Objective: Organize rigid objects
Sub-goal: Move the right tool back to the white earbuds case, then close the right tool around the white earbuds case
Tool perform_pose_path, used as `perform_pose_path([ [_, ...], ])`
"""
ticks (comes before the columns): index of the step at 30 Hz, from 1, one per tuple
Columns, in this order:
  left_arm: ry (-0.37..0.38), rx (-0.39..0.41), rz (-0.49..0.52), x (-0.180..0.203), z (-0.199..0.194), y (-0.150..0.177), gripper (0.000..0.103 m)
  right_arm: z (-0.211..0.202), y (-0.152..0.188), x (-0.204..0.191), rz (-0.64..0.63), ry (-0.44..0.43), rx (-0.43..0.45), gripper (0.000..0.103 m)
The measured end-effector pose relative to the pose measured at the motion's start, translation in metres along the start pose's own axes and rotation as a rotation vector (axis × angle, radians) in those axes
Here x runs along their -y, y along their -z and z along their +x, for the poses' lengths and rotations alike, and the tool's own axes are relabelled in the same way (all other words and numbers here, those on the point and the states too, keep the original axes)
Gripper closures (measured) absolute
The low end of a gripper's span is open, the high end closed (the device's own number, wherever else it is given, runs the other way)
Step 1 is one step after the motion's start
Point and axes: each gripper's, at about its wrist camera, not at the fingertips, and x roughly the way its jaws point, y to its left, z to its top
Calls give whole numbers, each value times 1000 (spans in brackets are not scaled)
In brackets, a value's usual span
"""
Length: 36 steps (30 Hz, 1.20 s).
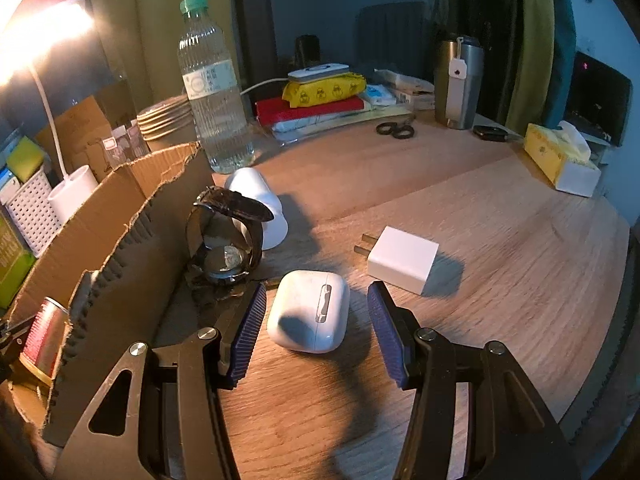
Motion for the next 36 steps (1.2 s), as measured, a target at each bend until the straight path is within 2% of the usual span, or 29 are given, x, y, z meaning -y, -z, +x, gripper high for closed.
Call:
perform_pose_path([
  [24, 0, 1, 0, 1, 0, 1, 90, 25, -1, -10, -60, 29, -103, 49],
  [36, 0, 1, 1, 1, 0, 1, 90, 19, 0, -12, -60, 33, -78, 51],
])
